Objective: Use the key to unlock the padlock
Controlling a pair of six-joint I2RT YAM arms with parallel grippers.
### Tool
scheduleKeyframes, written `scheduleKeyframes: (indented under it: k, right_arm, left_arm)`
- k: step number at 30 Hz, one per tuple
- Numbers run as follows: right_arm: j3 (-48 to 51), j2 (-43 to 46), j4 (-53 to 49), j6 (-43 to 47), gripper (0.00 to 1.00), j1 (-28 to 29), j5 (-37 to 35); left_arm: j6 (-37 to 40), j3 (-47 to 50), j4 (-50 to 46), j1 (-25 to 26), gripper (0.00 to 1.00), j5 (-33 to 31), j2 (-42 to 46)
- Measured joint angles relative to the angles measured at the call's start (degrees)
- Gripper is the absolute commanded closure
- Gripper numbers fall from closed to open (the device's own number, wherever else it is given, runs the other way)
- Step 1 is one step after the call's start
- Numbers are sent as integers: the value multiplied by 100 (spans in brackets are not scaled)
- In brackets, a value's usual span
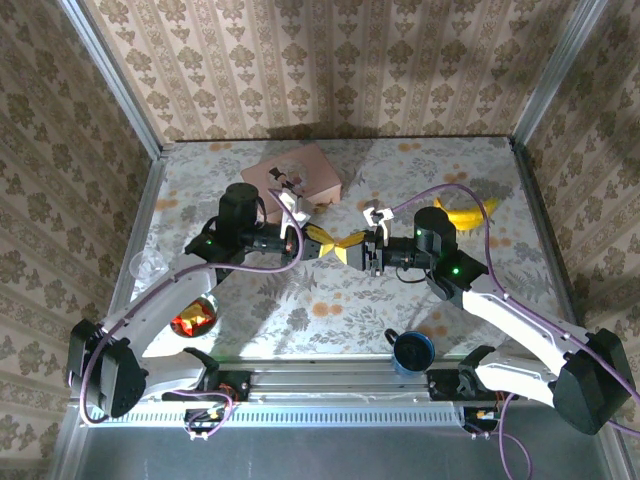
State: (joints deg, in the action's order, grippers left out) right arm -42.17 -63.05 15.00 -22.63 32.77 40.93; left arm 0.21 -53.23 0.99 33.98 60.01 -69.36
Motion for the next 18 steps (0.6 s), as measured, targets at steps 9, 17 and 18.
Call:
scheduleKeyframes:
  k: [9,17,18]
  right_arm:
    - [0,0,-20,2,80,0,-4]
    - [0,0,-26,7,92,0,-22]
    - [0,0,-31,9,94,0,-26]
  left_arm:
    - [-59,68,140,-66,100,-2,35]
    - [-70,81,214,-70,100,0,50]
    - [-76,85,214,-70,100,2,50]
